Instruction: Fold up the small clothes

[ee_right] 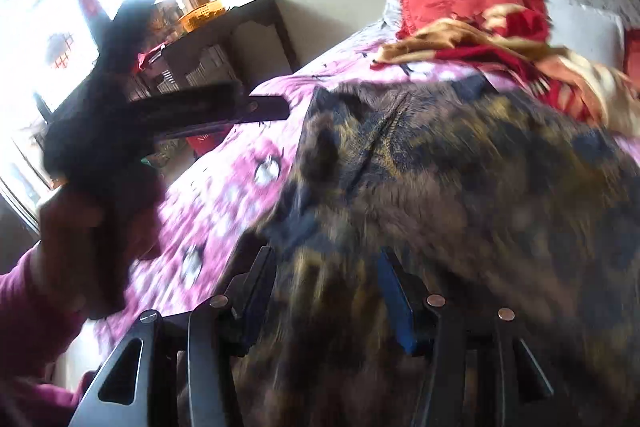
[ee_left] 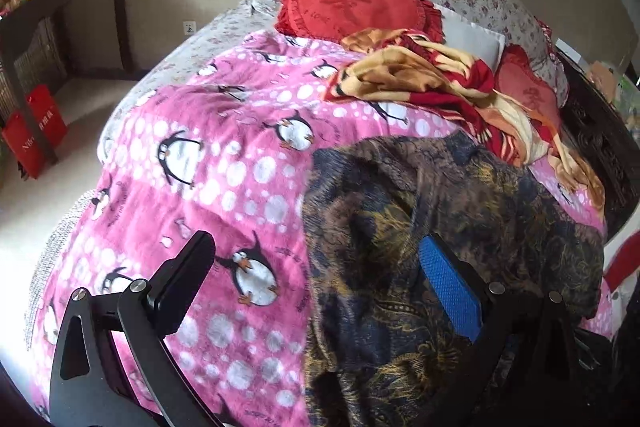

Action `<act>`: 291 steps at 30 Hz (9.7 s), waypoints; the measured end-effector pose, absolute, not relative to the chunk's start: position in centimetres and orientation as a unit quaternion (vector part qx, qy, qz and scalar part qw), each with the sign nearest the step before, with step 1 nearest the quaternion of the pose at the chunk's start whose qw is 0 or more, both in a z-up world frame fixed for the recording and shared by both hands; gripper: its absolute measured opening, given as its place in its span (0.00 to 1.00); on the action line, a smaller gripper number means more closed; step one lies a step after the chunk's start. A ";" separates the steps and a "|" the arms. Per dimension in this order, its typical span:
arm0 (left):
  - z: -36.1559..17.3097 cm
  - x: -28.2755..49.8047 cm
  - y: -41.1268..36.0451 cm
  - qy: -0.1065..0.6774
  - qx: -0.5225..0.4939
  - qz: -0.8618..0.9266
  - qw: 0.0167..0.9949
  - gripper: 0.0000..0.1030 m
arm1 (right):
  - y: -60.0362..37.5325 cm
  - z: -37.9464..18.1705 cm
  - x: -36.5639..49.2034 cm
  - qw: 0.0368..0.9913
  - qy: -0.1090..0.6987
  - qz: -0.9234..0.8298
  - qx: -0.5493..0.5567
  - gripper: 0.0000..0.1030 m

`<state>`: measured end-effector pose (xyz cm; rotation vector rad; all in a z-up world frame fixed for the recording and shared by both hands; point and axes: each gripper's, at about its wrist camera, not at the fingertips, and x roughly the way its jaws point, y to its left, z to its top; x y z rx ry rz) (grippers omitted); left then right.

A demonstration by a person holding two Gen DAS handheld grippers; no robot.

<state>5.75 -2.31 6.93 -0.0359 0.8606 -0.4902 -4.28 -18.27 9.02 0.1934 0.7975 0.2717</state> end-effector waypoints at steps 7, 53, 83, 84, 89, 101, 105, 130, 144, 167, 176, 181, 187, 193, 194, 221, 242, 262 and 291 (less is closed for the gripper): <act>4.6 4.7 -8.2 0.414 0.081 -0.256 0.870 1.00 | -25.2 9.7 -12.7 0.916 0.359 0.040 0.172 0.50; 6.6 3.3 -3.1 0.404 0.077 -0.248 0.877 0.04 | -42.3 14.0 -13.4 0.921 0.248 -0.196 0.227 0.06; 6.9 5.3 -4.6 0.388 0.050 -0.262 0.882 0.51 | -44.9 13.9 -16.9 0.891 0.292 -0.212 0.275 0.46; 6.8 5.5 -5.1 0.385 0.050 -0.265 0.883 0.51 | -44.6 13.8 -16.9 0.892 0.296 -0.201 0.278 0.46; 6.0 6.8 -8.4 0.381 0.077 -0.273 0.880 0.51 | -43.1 13.4 -16.5 0.896 0.307 -0.182 0.265 0.46; 8.8 7.6 -6.0 0.373 0.046 -0.266 0.888 0.01 | -41.0 12.0 -14.0 0.909 0.308 -0.173 0.219 0.41; 6.8 8.3 -5.6 0.406 0.053 -0.234 0.882 0.01 | -43.0 11.1 -10.2 0.903 0.305 -0.202 0.223 0.36; 3.5 4.9 -10.8 0.417 0.115 -0.278 0.857 0.28 | -41.8 6.4 -16.7 0.859 0.404 -0.198 0.243 0.06; 2.9 6.2 -10.7 0.415 0.108 -0.249 0.868 0.29 | -41.5 10.4 -5.9 0.894 0.358 -0.198 0.183 0.33; 4.3 3.4 -9.6 0.411 0.114 -0.238 0.873 0.30 | -38.0 7.8 -12.4 0.862 0.422 -0.248 0.135 0.46; 5.7 -3.0 -3.6 0.420 0.101 -0.258 0.864 0.30 | -36.9 10.2 -20.1 0.860 0.407 -0.249 0.180 0.51; 5.0 -6.5 -0.5 0.432 0.106 -0.256 0.858 0.30 | -36.0 8.7 -24.3 0.855 0.414 -0.238 0.202 0.59; 3.7 -9.8 2.8 0.456 0.095 -0.261 0.846 0.30 | -34.4 6.4 -27.1 0.843 0.429 -0.218 0.242 0.59; 1.9 -13.2 5.7 0.478 0.107 -0.278 0.826 0.30 | -31.1 5.5 -32.0 0.837 0.460 -0.179 0.234 0.59; 1.5 -13.7 6.2 0.483 0.109 -0.282 0.822 0.30 | -30.7 5.5 -33.2 0.837 0.464 -0.174 0.234 0.59; -1.1 -21.6 12.4 0.564 0.154 -0.305 0.752 0.30 | -25.4 3.1 -42.0 0.842 0.461 -0.090 0.264 0.20; -2.1 -22.8 11.0 0.586 0.185 -0.295 0.732 0.35 | -25.2 2.6 -41.7 0.848 0.446 -0.069 0.278 0.41; -1.0 -22.2 11.7 0.601 0.122 -0.346 0.710 0.06 | -24.1 4.9 -42.4 0.873 0.426 -0.060 0.231 0.08; 11.5 -12.4 8.6 0.466 0.013 -0.386 0.796 0.08 | -31.3 15.3 -33.0 0.920 0.274 -0.036 0.278 0.08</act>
